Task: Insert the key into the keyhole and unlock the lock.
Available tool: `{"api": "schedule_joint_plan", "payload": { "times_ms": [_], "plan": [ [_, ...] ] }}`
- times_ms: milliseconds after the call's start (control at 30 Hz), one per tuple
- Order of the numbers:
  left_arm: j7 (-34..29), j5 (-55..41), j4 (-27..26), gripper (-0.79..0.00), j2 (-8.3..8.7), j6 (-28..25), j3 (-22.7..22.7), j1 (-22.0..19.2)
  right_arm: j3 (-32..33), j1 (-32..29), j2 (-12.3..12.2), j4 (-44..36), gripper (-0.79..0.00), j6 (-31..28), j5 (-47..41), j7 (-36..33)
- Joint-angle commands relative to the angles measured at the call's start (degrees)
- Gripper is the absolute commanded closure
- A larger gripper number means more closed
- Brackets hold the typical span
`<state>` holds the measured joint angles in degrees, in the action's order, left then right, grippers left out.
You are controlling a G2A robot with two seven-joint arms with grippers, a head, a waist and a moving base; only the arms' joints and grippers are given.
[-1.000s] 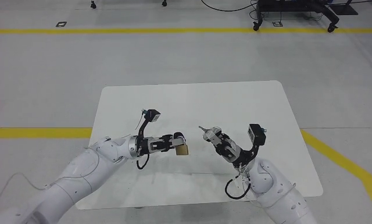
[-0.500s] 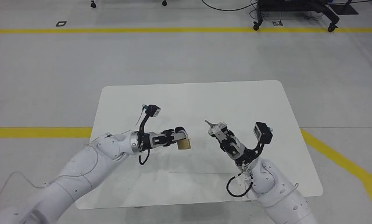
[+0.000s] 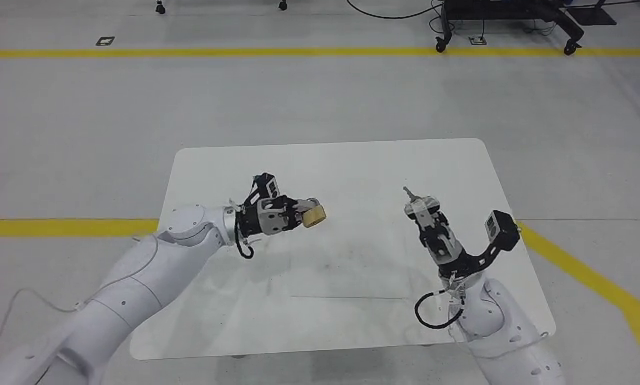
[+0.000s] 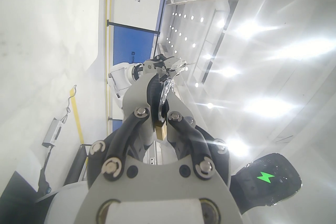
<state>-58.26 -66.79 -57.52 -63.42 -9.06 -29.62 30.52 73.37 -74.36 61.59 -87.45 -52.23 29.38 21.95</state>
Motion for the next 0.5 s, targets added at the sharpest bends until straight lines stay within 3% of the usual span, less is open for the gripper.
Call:
{"api": "schedule_joint_plan", "payload": {
  "times_ms": [0,467],
  "plan": [
    [0.05,0.04,0.03,0.000,-0.03,-0.52,-0.02,0.05,0.10,-0.11,0.01,-0.08,0.000,0.02,-0.08,0.04],
    [0.45,0.28,0.01,0.000,-0.02,-0.51,-0.05,0.19,0.51,0.07,0.00,-0.65,0.000,1.83,1.57,-0.80]
  ]
}}
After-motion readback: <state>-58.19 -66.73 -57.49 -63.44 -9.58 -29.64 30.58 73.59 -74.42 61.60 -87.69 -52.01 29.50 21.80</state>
